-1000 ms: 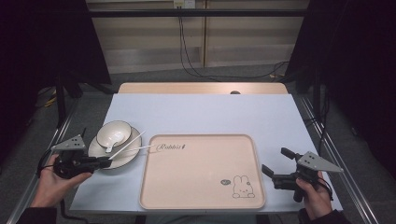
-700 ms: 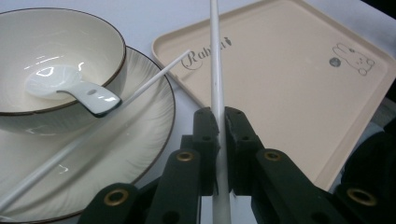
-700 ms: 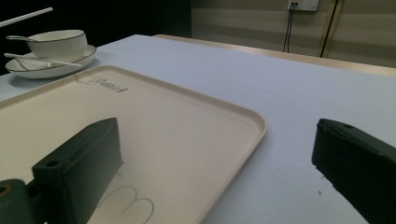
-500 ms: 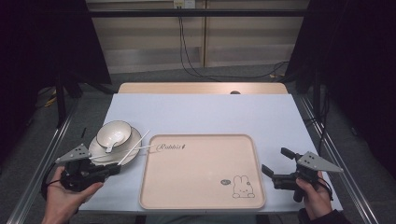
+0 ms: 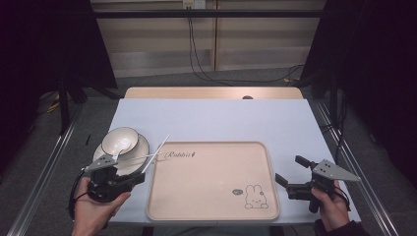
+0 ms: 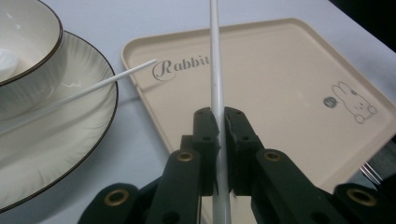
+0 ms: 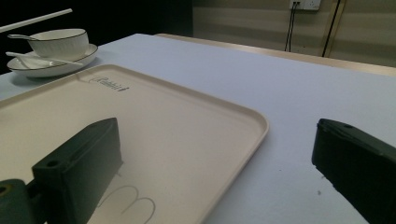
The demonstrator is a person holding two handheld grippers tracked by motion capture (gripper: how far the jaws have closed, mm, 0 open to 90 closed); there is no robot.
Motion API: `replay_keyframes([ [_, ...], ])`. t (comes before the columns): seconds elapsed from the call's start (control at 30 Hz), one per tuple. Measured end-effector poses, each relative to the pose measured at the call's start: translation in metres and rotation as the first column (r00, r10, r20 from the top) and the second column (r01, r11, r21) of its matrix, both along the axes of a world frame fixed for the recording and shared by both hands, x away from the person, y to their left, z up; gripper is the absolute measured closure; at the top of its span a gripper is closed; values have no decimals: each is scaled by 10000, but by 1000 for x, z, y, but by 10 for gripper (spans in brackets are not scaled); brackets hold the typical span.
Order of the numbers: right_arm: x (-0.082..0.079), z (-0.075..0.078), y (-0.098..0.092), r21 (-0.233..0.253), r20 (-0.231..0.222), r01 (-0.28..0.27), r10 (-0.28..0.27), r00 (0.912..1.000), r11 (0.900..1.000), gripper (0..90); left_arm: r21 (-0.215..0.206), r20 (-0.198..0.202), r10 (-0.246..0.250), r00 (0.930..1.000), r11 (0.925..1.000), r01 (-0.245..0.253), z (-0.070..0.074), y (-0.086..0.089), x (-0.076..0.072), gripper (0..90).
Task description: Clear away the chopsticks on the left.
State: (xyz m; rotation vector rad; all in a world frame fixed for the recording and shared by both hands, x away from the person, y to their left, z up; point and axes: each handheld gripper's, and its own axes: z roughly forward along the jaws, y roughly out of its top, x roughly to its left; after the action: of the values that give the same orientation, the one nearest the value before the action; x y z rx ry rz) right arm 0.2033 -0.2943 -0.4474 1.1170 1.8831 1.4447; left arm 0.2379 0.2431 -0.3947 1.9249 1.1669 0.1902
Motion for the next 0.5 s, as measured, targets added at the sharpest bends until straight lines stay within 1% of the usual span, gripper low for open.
replay_keyframes([
  [0.07,0,0,0,-10,39,-1,1,10000,10000,15,-120,-54,163,9999,9998,-164,-3,-6,3,842],
  [0.1,0,0,0,0,15,-1,1,10000,10000,15,-100,-81,240,9997,9997,-241,-4,-7,5,842],
  [0.13,0,0,0,7,0,2,-2,10000,10000,15,-175,-195,372,9991,9991,-376,-5,-11,7,842],
  [0.2,0,0,0,-9,31,-21,21,10000,10000,15,-44,-271,454,9986,9990,-455,-7,-17,9,842],
  [0.23,0,0,0,-4,29,-31,31,10000,10000,15,-50,-283,453,9986,9990,-455,-7,-19,11,842],
  [0.33,0,0,0,-3,36,-34,34,10000,10000,15,0,-349,677,9971,9977,-677,-9,-30,15,843],
  [0.4,0,0,0,-38,45,-49,49,10000,10000,15,34,-463,836,9954,9965,-835,-11,-37,17,843],
  [0.43,0,0,0,-38,42,-41,41,10000,10000,15,82,-389,935,9949,9956,-932,-11,-38,17,843],
  [0.47,0,0,0,-44,69,-64,64,10000,10000,15,45,-291,1158,9929,9933,-1157,-13,-42,17,844],
  [0.5,0,0,0,-37,67,-61,61,10000,10000,15,18,-474,1273,9907,9919,-1273,-14,-46,19,843],
])
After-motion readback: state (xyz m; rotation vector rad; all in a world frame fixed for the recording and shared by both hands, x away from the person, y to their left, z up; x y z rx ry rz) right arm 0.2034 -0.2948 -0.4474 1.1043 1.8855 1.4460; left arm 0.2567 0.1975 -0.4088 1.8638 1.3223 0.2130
